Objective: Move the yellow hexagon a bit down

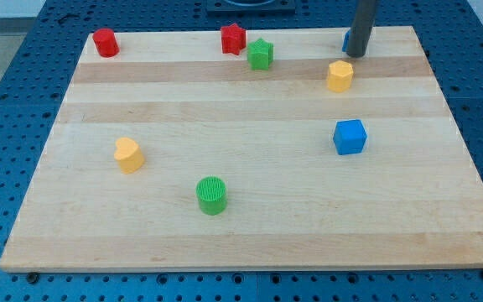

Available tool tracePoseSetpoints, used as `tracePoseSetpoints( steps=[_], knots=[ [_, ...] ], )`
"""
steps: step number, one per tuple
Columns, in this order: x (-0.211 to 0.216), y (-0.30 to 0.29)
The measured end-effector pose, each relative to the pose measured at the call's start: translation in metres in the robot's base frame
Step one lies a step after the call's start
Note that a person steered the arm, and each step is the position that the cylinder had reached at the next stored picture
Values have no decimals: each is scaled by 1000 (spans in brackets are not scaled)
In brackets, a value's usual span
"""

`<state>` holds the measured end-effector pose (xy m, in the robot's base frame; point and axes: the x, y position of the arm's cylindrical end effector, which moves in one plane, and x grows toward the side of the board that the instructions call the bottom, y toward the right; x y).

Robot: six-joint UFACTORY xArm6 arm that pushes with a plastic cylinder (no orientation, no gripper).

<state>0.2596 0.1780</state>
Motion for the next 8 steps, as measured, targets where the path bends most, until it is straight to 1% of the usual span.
tracePoseSetpoints(
  steps=[1, 3, 4, 5, 7, 8],
  knots=[
    [0, 0],
    [43, -26],
    [45, -26],
    [56, -48],
    [56, -75],
    [53, -117]
  ],
)
